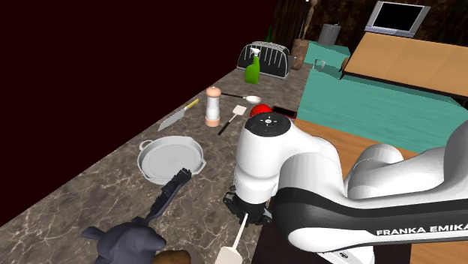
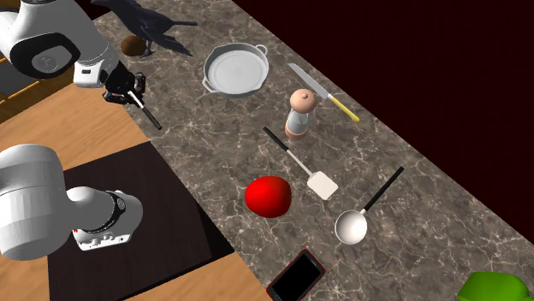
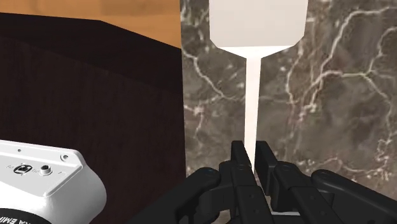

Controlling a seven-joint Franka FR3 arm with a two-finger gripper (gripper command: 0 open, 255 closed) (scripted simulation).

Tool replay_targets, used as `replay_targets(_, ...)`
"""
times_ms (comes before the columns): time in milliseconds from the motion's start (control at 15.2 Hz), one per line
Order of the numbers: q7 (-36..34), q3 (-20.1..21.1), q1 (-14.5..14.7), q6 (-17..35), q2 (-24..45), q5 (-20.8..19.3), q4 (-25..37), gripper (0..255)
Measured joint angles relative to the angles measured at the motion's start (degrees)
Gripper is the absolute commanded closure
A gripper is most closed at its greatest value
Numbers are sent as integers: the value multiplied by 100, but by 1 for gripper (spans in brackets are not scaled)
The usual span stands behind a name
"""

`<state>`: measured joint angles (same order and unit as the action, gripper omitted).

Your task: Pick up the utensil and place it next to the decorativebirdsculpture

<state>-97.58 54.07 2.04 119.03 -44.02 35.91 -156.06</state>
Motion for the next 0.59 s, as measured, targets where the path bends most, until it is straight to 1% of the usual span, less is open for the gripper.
replay_targets(396,4,19,-5,35,16,12,-16,255)
replay_targets(462,4,19,-5,35,16,12,-16,0)
replay_targets(594,4,19,-5,35,16,12,-16,0)
